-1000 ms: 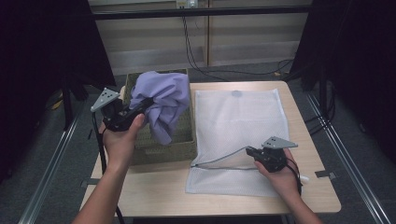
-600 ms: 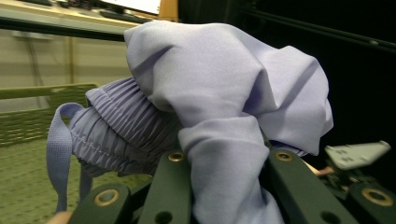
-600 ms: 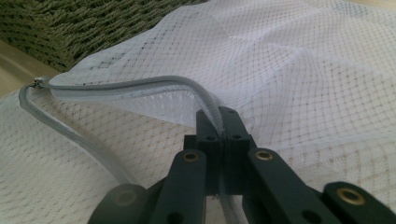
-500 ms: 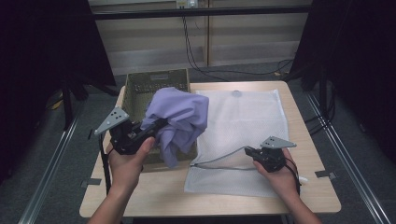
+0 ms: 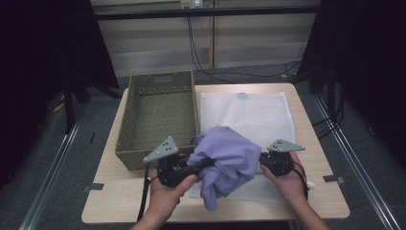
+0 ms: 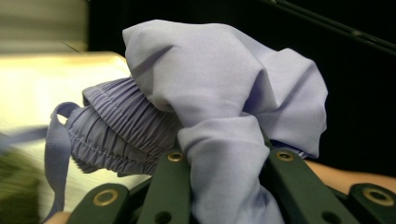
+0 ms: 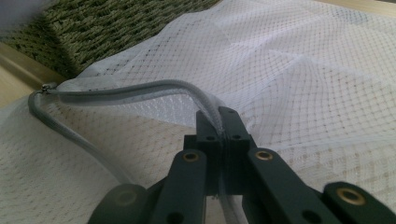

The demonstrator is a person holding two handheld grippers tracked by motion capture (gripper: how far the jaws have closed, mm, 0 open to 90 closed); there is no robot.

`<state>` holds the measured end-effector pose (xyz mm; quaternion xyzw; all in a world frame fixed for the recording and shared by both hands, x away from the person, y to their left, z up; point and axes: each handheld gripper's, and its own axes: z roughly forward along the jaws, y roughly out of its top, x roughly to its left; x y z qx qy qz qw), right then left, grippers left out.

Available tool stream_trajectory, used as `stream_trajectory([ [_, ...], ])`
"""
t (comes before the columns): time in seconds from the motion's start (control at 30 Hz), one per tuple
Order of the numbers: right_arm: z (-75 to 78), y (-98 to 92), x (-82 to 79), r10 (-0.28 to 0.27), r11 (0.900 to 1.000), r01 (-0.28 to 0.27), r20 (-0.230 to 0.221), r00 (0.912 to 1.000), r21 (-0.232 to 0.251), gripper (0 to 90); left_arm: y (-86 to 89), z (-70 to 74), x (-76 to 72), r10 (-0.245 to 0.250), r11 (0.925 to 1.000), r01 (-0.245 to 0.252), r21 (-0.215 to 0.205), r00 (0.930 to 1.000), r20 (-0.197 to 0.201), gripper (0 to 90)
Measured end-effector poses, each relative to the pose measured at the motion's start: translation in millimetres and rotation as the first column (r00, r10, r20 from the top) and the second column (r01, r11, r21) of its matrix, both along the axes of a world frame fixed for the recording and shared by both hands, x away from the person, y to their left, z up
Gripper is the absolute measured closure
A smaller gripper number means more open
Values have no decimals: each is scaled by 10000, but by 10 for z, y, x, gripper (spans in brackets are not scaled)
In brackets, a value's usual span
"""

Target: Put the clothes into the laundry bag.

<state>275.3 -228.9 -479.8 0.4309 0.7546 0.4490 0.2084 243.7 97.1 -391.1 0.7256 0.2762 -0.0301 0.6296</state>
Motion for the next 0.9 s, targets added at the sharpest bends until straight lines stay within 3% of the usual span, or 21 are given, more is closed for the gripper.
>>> stream_trajectory([
  [0.1,5,-11,3,49,10000,-48,-29,10000,56,888,-142,-186,-33,-326,9994,329,117,9991,-270,776],
  [0.2,12,-32,15,100,9998,-98,-121,9999,145,886,-259,-413,-19,-894,9958,909,83,9900,-1087,771],
  [0.27,19,-33,15,118,9997,-115,-160,9998,204,886,-336,-559,-30,-978,9929,1042,567,9895,-1066,763],
  [0.3,21,-33,13,148,9997,-145,-179,9997,182,885,-336,-559,-30,-978,9929,1042,567,9895,-1066,755],
  [0.37,19,-36,15,252,9996,-250,-176,9995,115,884,-422,-724,-31,-1108,9876,1233,967,9859,-1254,713],
  [0.43,19,-43,17,352,9993,-349,-191,9992,130,884,-439,-756,-39,-1162,9865,1298,998,9845,-1312,688],
  [0.47,22,-42,15,310,9994,-307,-197,9993,154,885,-480,-811,-59,-1467,9790,1627,1230,9807,-1294,685],
  [0.53,31,-51,16,284,9994,-279,-197,9994,223,885,-540,-880,-90,-1532,9659,1736,1921,9813,-1164,691],
  [0.57,36,-53,15,251,9995,-248,-165,9995,219,885,-569,-924,-96,-1615,9625,1847,1986,9786,-1274,693],
  [0.6,41,-53,15,272,9994,-269,-99,9996,202,885,-585,-960,-93,-1809,9586,2060,1965,9737,-1385,695],
  [0.63,41,-53,15,272,9994,-269,-99,9996,202,885,-585,-960,-93,-1809,9586,2060,1965,9737,-1385,694],
  [0.67,61,-41,5,226,9993,-224,-49,9997,308,885,-636,-986,-98,-2130,9538,2420,1781,9626,-1674,690],
  [0.77,113,-27,-17,144,9993,-148,115,9998,350,885,-695,-953,-132,-2728,9411,2965,1623,9498,-1532,658],
  [0.83,134,-26,-22,163,9992,-170,189,9997,366,885,-707,-942,-141,-2807,9406,3027,1536,9481,-1496,573],
  [0.87,154,-23,-26,116,9991,-128,288,9995,410,885,-708,-910,-136,-2808,9459,2967,1310,9513,-1274,498],
  [0.9,161,-19,-30,57,9990,-70,288,9996,446,885,-698,-888,-122,-2528,9568,2657,1180,9608,-1141,434],
])
